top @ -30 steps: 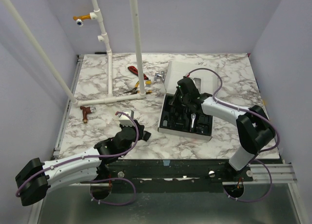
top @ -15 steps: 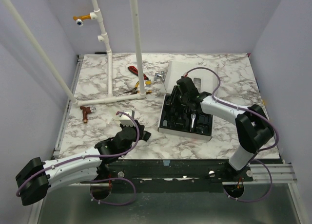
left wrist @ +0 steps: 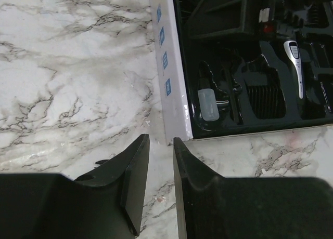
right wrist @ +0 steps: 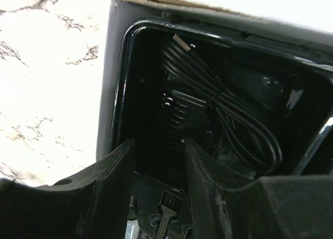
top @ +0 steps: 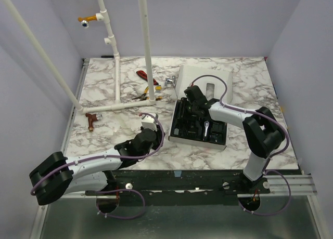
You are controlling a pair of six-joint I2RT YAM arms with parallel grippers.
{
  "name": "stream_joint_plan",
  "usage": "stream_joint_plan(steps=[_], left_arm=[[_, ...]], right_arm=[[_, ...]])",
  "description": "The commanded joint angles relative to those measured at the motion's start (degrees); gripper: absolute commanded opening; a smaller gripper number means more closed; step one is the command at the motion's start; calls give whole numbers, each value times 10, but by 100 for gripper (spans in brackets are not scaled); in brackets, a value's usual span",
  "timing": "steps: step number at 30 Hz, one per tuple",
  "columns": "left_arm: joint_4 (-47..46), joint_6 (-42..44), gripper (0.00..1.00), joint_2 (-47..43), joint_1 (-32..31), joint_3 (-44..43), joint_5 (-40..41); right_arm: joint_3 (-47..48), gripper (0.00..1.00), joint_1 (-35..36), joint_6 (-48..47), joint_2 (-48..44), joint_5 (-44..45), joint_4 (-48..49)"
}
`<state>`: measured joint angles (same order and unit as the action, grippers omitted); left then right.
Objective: Sort the hair-cutting tools
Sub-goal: Place the haircut tool in the storage box.
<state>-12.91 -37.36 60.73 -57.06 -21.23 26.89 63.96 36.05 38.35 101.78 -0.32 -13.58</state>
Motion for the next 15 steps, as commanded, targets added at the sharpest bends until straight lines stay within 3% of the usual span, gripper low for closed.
stream_joint_plan(steps=[1, 7, 15], left_arm=[[-37, 19, 27, 33, 4, -29, -43], [-39, 22, 26, 61, 6, -41, -55], [-35, 23, 26, 62, 11, -39, -53]], right_arm=[[6, 44, 9, -30, 27, -10, -38], [-12, 29, 12, -30, 33, -3, -32], [-19, 1, 12, -9, -1, 21, -20]])
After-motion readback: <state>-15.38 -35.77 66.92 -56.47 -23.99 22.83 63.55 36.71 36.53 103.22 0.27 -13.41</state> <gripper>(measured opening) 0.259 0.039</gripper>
